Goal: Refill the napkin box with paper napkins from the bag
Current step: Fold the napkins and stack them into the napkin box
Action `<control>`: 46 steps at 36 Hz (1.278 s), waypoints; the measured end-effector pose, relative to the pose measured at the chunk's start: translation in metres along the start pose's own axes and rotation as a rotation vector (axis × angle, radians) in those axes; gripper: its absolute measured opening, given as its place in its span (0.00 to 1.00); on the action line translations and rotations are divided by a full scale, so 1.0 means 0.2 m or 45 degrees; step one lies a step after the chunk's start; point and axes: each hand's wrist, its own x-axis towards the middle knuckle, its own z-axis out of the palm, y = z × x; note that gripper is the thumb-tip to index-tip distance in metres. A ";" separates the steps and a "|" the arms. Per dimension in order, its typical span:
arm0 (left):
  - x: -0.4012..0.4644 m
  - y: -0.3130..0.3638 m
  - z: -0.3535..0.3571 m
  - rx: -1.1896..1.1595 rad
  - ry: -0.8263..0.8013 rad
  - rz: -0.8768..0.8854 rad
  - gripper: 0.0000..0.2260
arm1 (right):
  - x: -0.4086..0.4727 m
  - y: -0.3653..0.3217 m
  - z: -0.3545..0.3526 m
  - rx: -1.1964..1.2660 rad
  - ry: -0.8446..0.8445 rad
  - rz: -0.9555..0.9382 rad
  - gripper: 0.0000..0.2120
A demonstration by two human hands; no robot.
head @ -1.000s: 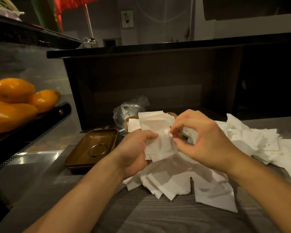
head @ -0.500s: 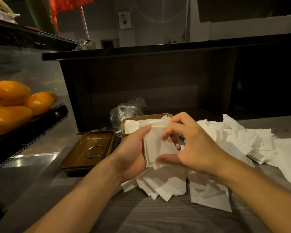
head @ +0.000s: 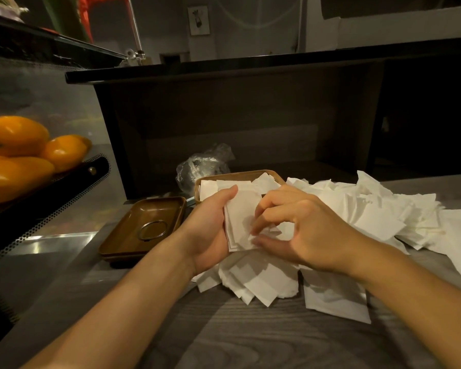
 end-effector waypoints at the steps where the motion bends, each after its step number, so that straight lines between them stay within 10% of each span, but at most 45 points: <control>1: 0.00 0.00 0.00 -0.002 0.001 -0.002 0.20 | 0.00 0.00 0.00 -0.005 0.011 -0.007 0.06; 10: 0.00 -0.01 0.00 0.353 0.214 0.124 0.11 | 0.03 -0.02 -0.04 0.329 0.287 0.218 0.05; 14: -0.04 0.00 0.05 0.813 -0.092 0.157 0.11 | 0.03 -0.01 -0.06 0.601 0.146 0.411 0.23; 21: -0.03 0.01 -0.01 0.916 0.155 0.399 0.07 | 0.04 0.06 -0.09 0.775 0.303 0.585 0.06; 31: 0.01 -0.02 -0.07 1.362 0.121 0.474 0.16 | -0.01 0.10 -0.07 0.483 -0.291 0.600 0.14; 39: 0.03 -0.06 -0.08 1.455 0.090 0.506 0.13 | -0.02 0.07 -0.03 0.400 -0.303 0.571 0.14; 46: 0.03 0.01 -0.07 0.708 0.318 0.469 0.05 | 0.03 0.03 -0.09 0.808 -0.154 0.798 0.05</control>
